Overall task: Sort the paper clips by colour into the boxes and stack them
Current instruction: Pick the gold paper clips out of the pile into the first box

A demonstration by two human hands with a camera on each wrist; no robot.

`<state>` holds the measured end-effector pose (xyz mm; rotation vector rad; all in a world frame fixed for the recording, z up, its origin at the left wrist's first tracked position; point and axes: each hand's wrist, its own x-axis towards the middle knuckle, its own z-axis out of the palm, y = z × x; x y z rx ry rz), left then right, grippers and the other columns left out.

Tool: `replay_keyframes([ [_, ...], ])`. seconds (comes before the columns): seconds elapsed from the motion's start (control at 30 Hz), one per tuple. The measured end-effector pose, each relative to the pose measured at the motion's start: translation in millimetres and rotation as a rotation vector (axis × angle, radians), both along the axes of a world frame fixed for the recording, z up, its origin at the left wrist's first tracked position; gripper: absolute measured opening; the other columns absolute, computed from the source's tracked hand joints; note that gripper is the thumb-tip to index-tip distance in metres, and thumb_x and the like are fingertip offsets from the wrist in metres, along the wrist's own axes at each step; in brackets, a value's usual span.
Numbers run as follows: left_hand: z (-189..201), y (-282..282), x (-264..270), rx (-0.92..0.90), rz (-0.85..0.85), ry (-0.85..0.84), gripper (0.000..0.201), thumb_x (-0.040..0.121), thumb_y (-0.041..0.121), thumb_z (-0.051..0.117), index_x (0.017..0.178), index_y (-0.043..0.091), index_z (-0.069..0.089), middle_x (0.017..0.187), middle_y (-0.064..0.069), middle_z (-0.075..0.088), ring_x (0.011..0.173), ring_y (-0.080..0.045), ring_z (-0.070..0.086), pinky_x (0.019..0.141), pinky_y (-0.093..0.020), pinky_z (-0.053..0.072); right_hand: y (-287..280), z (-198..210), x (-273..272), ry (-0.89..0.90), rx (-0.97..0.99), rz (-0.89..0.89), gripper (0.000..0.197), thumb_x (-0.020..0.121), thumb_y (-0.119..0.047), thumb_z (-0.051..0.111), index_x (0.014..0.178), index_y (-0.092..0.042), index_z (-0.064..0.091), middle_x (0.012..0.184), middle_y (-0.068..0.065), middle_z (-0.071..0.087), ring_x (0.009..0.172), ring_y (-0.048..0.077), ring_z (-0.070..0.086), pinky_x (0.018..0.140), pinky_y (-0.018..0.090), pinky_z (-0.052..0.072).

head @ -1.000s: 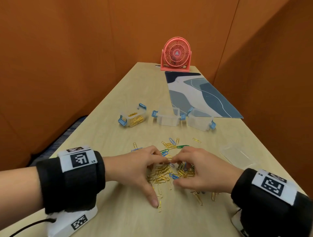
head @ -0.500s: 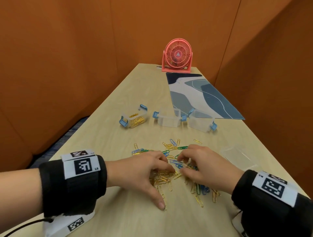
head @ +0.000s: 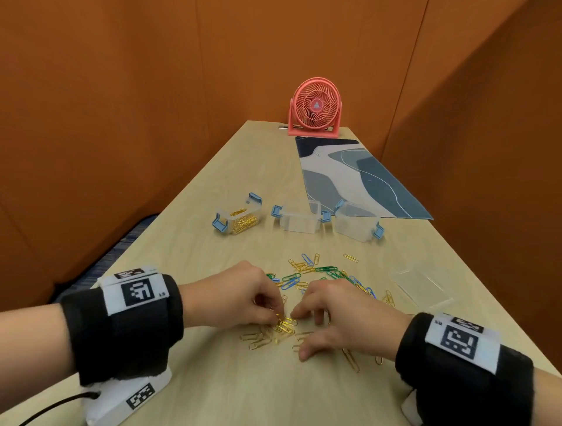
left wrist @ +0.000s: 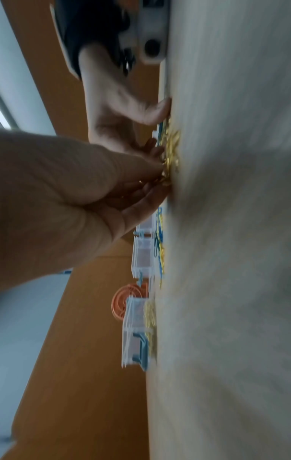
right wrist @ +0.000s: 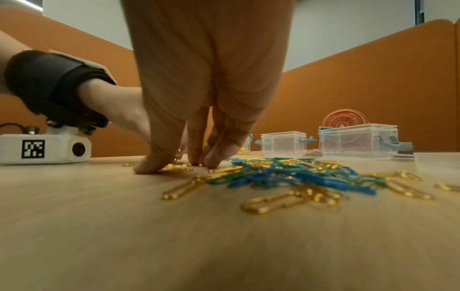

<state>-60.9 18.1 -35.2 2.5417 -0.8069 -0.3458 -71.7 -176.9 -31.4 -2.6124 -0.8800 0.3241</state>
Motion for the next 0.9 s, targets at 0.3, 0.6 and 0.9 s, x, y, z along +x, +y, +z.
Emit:
replay_keyframes([
  [0.3, 26, 21, 9, -0.735, 0.585, 0.872, 0.018, 0.093, 0.011, 0.049, 0.091, 0.003, 0.065, 0.07, -0.004, 0.063, 0.058, -0.009, 0.057, 0.054, -0.018, 0.053, 2, -4, 5, 0.082, 0.068, -0.035, 0.008, 0.082, -0.021, 0.067, 0.085, -0.015, 0.071, 0.069, -0.008, 0.058, 0.058, 0.002, 0.051, 0.058, 0.007, 0.041],
  [0.6, 21, 23, -7, -0.38, 0.421, 0.728, 0.029, 0.079, 0.043, 0.065, 0.071, 0.019, 0.05, 0.061, 0.007, 0.041, 0.053, -0.007, 0.035, 0.049, -0.017, 0.03, 3, -4, 5, -0.03, 0.013, 0.073, 0.008, 0.088, -0.022, 0.055, 0.081, -0.022, 0.052, 0.071, -0.012, 0.046, 0.063, 0.001, 0.044, 0.06, 0.01, 0.035],
  [0.9, 1, 22, -16, 0.046, 0.02, 0.15, 0.099, 0.051, 0.05, 0.086, 0.136, 0.046, 0.036, 0.121, 0.041, 0.043, 0.116, 0.02, 0.037, 0.099, -0.003, 0.03, 14, -6, 9, -0.06, 0.032, 0.08, 0.033, 0.089, -0.033, 0.058, 0.117, -0.016, 0.059, 0.092, -0.003, 0.049, 0.078, 0.008, 0.041, 0.07, 0.019, 0.035],
])
